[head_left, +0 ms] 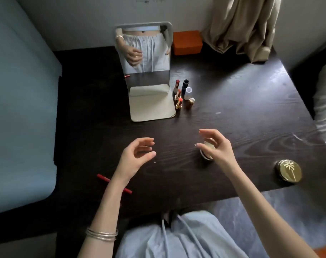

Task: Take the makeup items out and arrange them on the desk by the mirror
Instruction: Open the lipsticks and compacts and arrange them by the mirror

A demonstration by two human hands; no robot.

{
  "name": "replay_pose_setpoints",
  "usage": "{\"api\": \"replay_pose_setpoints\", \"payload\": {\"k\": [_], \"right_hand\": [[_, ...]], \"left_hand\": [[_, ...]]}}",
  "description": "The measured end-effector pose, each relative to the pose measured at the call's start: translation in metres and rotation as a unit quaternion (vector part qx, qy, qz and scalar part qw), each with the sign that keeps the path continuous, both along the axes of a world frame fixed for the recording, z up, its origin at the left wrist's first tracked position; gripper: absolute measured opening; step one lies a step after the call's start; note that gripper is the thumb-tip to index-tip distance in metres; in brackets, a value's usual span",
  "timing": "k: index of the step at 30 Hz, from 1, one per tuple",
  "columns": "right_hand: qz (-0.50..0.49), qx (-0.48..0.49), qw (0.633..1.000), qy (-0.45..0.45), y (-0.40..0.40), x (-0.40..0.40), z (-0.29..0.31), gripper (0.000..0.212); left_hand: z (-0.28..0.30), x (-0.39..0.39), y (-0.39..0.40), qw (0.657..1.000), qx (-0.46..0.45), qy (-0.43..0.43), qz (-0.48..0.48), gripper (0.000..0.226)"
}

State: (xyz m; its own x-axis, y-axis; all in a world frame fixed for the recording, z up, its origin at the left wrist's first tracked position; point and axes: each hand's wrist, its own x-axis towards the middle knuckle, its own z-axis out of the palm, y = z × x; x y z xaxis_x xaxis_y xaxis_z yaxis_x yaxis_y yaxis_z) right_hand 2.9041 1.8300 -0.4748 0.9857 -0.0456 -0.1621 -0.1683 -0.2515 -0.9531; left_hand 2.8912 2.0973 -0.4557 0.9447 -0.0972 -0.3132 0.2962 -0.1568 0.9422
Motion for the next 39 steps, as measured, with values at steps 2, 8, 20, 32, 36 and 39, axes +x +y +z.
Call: {"api": "replay_pose_setpoints", "payload": {"k": [2,8,20,32,36,39], "right_hand": [[0.0,0.008,1.0,-0.006,0.014,-0.01,0.004,0.038],[0.042,0.024,0.999,0.003,0.062,-0.035,0.01,0.042],[0.226,-0.023,0.974,-0.004,0.176,-0.064,-0.013,0.044],[0.024,-0.064,0.998,0.017,0.087,-0.047,-0.008,0.044],[-0.093,-0.143,0.985,0.008,0.033,-0.037,-0.014,0.042],[-0.131,-0.205,0.97,0.023,0.002,-0.025,-0.022,0.045]], "left_hand": [[0.002,-0.018,0.019,1.0,0.014,-0.012,0.012,0.036],[0.004,-0.069,0.076,0.997,0.033,-0.009,0.065,0.039],[-0.012,-0.131,0.136,0.981,-0.001,0.018,0.194,0.04],[-0.011,-0.065,0.07,0.999,-0.019,0.0,0.026,0.038],[-0.01,-0.035,0.026,0.998,-0.026,0.001,-0.05,0.038],[-0.013,-0.018,-0.005,0.996,-0.028,0.011,-0.084,0.037]]}}
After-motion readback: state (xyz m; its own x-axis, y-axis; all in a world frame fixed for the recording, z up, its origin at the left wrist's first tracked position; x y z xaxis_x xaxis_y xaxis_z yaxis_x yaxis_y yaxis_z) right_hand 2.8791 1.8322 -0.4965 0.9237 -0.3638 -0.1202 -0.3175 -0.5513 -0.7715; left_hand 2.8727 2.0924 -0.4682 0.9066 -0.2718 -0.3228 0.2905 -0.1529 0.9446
